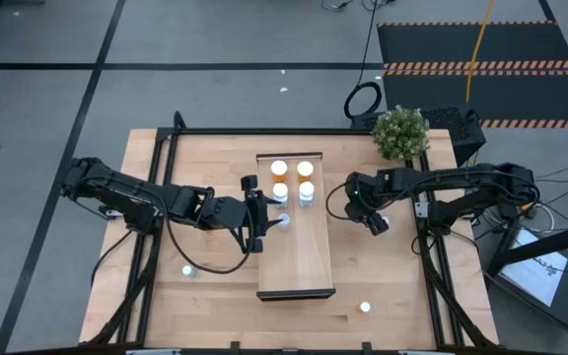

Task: Pick and place medicine bottles onto shelf by color
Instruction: Put the transparent pill bottle on the shelf aligned with the other transparent pill bottle

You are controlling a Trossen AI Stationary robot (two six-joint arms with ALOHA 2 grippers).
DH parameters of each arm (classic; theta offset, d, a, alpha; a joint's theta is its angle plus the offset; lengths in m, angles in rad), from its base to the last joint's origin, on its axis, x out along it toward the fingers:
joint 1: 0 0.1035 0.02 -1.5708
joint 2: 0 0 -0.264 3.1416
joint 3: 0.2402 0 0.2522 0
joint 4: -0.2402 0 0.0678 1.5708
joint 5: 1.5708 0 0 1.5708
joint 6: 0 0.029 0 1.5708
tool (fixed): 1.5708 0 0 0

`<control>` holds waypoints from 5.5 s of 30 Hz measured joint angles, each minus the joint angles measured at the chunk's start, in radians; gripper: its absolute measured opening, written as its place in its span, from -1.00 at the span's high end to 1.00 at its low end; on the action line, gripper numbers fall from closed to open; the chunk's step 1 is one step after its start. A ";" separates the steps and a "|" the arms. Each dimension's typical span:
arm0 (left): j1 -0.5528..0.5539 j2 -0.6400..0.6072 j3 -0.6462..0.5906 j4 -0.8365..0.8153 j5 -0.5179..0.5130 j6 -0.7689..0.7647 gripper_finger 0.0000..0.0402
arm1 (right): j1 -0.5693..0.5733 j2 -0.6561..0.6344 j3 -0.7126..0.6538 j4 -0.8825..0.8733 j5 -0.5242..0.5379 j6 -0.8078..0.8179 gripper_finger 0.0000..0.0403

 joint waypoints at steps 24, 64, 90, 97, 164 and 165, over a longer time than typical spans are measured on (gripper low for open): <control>0.000 0.000 0.000 -0.002 0.000 0.004 0.00 | 0.051 0.000 0.000 -0.012 0.034 0.279 0.26; -0.039 0.000 0.000 0.058 0.006 0.031 0.00 | 0.338 -0.166 0.439 -0.238 0.341 1.181 0.28; -0.100 0.054 -0.002 0.324 0.079 0.120 0.01 | 0.442 0.066 0.679 0.016 0.375 1.127 0.26; -0.058 0.110 0.000 0.355 0.080 0.103 0.22 | 0.453 0.066 0.679 0.050 0.402 1.073 0.26; -0.052 0.063 0.002 0.331 0.132 0.092 -0.34 | 0.474 0.077 0.678 0.048 0.398 0.970 0.25; -0.055 0.053 0.001 0.305 0.131 0.090 -0.34 | 0.474 0.077 0.678 0.047 0.398 0.970 0.25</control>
